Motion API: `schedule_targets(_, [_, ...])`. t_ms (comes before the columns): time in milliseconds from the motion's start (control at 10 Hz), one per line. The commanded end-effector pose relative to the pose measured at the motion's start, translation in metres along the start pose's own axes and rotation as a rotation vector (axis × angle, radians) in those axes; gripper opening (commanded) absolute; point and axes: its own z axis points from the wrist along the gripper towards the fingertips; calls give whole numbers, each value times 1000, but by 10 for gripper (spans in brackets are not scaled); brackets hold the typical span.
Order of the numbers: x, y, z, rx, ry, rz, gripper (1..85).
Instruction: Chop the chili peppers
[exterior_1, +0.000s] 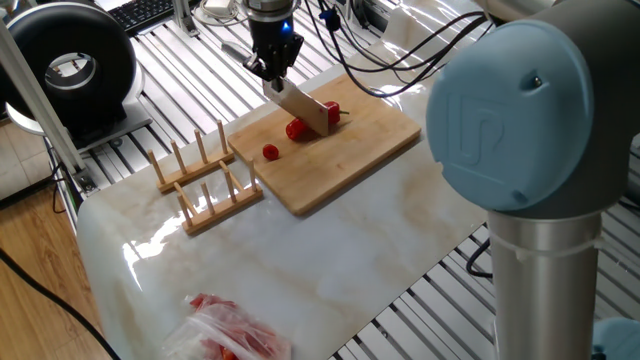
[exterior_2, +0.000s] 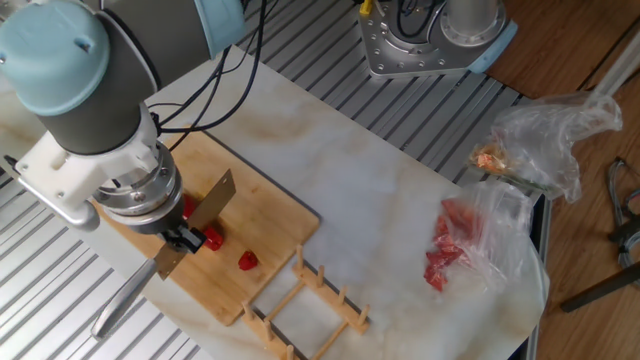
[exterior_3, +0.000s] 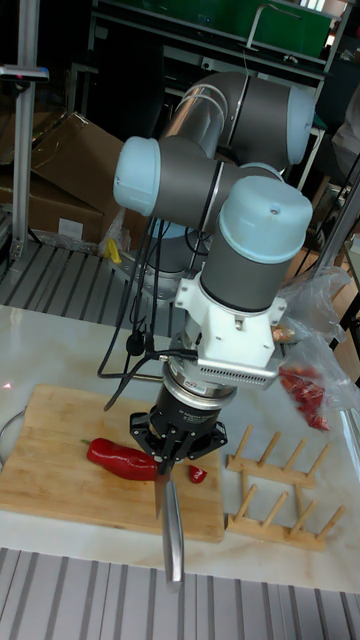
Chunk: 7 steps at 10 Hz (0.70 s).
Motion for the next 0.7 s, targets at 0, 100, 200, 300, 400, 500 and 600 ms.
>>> schedule_targets(0, [0,4,3,-17,6,13,13])
schedule_targets(100, [0,4,4,-16,8,13,13])
schedule_targets(200, [0,3,5,-12,8,13,13])
schedule_targets(300, [1,2,5,-11,8,13,13])
schedule_targets(400, [2,2,5,-11,11,13,13])
schedule_targets(500, [2,1,5,-10,14,11,13])
schedule_targets(600, [3,1,6,-8,16,8,13])
